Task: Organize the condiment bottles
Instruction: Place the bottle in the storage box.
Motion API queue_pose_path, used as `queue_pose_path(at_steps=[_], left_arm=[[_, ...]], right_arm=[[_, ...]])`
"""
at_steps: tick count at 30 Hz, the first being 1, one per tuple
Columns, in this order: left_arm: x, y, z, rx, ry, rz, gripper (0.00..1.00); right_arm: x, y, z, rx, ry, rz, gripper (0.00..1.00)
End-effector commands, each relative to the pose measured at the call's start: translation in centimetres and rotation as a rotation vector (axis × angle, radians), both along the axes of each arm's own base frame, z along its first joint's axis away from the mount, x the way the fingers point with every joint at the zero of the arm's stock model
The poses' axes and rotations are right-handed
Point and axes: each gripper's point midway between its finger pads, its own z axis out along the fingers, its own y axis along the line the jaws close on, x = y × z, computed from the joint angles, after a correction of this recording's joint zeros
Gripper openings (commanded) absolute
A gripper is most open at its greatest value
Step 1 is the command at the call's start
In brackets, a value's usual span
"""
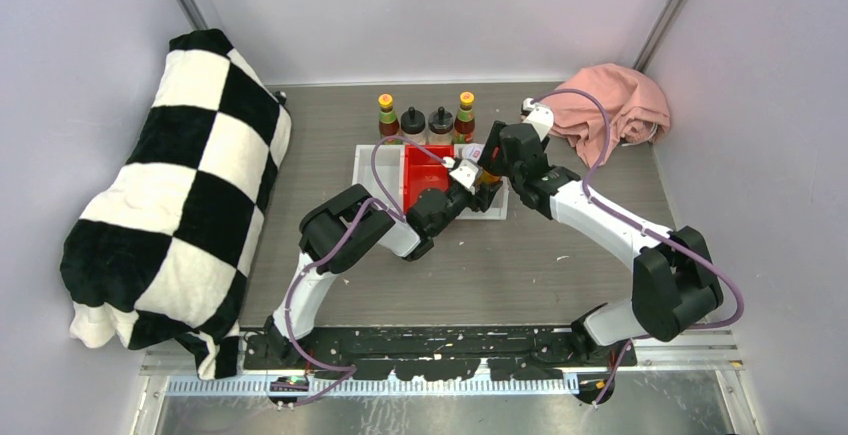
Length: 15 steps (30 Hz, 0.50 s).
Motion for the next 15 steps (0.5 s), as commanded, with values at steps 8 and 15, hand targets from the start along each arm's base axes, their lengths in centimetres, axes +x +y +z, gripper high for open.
queue_pose_path(at_steps=[8,15], left_arm=[[-0.15,0.27,4.65,-0.109,-0.094,0.014,0.00],[-0.05,0.51,4.40,-0.114,-0.080,0.027,0.00]], right_arm=[[0.68,0.67,0.93,0.053,-0.044,-0.006,0.45],[0.76,0.69,1.34,0.050,-0.053,-0.001,0.04]])
